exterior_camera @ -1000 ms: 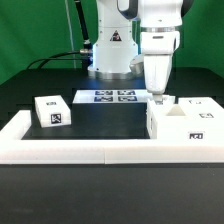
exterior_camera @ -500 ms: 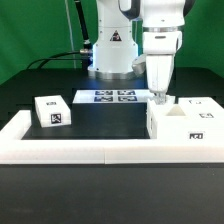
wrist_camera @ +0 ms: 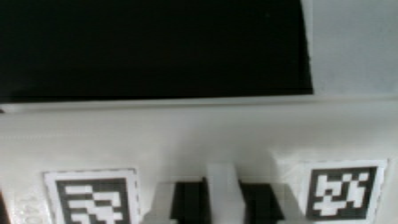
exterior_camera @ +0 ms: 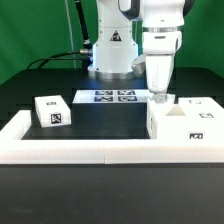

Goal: Assemble cabinet

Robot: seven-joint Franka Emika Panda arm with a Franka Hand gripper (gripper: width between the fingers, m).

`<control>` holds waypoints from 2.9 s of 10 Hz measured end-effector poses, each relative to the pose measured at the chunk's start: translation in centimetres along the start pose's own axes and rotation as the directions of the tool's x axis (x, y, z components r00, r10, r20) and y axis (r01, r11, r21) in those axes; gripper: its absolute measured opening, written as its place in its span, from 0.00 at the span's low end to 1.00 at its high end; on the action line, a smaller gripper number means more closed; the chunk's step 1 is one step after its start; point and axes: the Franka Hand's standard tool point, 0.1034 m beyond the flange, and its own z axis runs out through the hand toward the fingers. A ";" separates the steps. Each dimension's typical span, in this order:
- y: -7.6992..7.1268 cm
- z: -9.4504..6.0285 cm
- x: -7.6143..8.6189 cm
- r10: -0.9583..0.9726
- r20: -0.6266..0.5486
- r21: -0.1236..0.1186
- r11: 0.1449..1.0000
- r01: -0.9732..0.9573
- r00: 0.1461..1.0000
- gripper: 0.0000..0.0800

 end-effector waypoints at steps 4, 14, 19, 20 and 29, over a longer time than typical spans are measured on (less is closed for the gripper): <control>1.0 -2.8 -0.2 -0.022 0.051 0.005 1.000 0.021 0.998 0.09; 5.4 -5.5 -0.2 -0.205 0.106 0.060 0.978 0.199 0.973 0.09; 5.2 -5.4 -0.2 -0.201 0.105 0.062 0.979 0.195 0.974 0.09; 5.2 -5.4 -0.2 -0.201 0.105 0.062 0.979 0.195 0.974 0.09; 6.0 -5.4 0.5 -0.185 0.061 -0.028 0.982 0.187 0.981 0.09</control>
Offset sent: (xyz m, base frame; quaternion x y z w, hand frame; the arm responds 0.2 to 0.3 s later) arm 0.0126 0.0024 0.0325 0.0207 -0.0288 -0.0296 0.9989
